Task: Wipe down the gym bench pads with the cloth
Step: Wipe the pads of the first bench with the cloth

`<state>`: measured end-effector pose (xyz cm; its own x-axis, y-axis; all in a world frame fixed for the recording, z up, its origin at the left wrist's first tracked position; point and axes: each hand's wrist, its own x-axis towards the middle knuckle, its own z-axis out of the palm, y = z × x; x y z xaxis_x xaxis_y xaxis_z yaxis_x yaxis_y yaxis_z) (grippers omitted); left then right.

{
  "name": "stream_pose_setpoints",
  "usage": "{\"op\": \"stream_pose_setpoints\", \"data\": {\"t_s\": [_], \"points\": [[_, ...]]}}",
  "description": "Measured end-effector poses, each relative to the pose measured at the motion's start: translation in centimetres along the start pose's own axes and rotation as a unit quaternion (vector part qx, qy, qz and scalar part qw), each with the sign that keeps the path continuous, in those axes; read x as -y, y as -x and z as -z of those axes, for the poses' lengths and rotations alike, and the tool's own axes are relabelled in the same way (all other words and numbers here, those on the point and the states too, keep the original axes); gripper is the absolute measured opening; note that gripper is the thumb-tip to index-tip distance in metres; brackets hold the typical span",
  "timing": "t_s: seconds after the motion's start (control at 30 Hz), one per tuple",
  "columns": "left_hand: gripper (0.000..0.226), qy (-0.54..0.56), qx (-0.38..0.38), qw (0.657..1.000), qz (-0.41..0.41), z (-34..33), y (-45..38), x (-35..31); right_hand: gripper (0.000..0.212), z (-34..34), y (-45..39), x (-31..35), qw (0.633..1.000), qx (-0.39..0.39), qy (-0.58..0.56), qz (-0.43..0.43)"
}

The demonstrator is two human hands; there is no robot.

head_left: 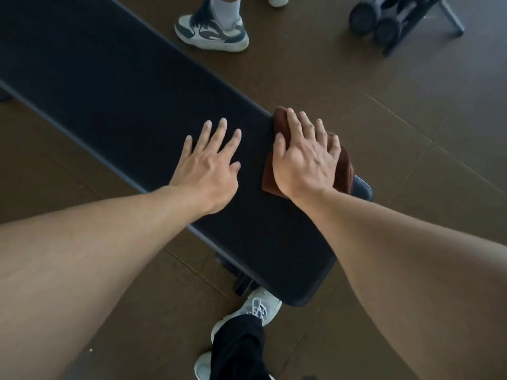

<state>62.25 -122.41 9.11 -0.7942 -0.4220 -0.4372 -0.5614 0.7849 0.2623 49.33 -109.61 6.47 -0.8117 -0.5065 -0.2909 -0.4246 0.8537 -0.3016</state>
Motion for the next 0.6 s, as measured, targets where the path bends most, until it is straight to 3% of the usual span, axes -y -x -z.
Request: {"op": "stream_pose_setpoints", "data": {"t_s": [0.13, 0.27, 0.4, 0.47, 0.6], "points": [[0.063, 0.002, -0.005, 1.0, 0.001, -1.2, 0.3, 0.3, 0.063, -1.2, 5.6, 0.2, 0.999, -0.02, 0.018, 0.028], [0.064, -0.007, 0.033, 0.999, 0.016, -1.4, 0.0, 0.1, 0.065, -4.2, 16.8, -0.9, 0.993, 0.026, 0.02, 0.118], [0.065, -0.036, 0.024, 0.999, 0.023, -1.5, 0.1, -0.1, 0.064, -4.0, 16.6, -2.6, 0.985, 0.031, 0.036, 0.164], [0.065, -0.033, 0.011, 0.999, 0.017, -1.7, 0.1, -0.2, 0.063, -2.4, 13.9, -3.4, 0.989, 0.013, 0.038, 0.144], [0.066, -0.044, -0.063, 0.997, 0.017, -2.7, 0.4, -0.6, 0.062, 1.0, 5.3, -5.3, 0.999, -0.008, 0.036, -0.01]]}}
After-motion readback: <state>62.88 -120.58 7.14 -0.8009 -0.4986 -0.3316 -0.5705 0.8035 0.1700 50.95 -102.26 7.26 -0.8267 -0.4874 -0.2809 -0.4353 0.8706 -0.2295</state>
